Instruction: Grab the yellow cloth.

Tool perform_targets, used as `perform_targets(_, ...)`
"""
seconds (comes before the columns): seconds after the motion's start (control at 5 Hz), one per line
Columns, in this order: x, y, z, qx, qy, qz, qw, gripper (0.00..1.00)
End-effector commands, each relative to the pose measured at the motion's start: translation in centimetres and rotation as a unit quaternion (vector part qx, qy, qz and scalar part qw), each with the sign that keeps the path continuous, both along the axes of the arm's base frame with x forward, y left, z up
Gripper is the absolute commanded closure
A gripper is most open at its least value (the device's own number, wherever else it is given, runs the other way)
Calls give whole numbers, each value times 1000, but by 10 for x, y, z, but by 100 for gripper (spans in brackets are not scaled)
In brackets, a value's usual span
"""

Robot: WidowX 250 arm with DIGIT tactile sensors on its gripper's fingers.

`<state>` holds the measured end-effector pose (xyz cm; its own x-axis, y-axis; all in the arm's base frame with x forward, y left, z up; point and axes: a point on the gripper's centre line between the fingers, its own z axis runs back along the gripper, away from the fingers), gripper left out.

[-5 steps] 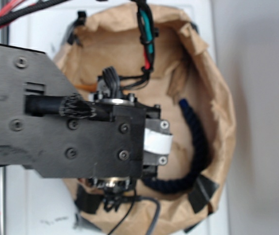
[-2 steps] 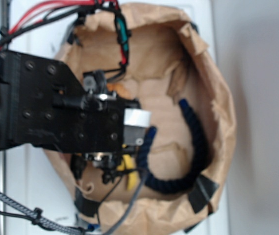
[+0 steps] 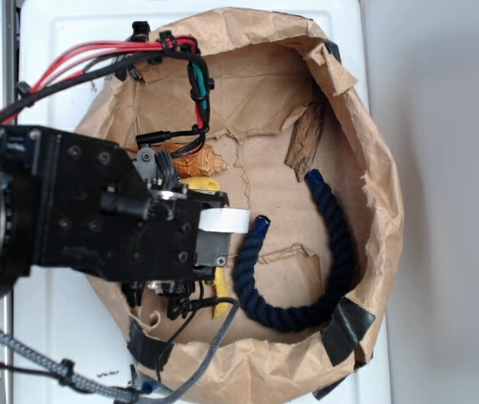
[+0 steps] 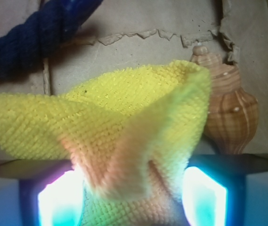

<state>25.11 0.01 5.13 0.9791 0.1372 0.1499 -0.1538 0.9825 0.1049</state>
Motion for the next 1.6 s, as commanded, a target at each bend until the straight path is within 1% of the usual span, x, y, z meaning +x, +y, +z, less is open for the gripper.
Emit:
perform_targets(0.0,4,1,23,-5,-18,2,1000,100)
perform_targets(0.2,3,7,39,-19,-21,7,1000,100)
perform_targets(0.4,-1,12,53,-29,-18,9,999,100)
perform_targets(0.6,-1,12,53,-29,-18,9,999,0)
perform_targets(0.8,-1,12,53,-29,-18,9,999,0)
perform_targets(1.0,1,12,50,-33,-28,7,999,0)
perform_targets(1.2,16,11,41,-20,-30,20,999,0)
perform_targets(1.4,32,9,22,-10,-23,37,999,100)
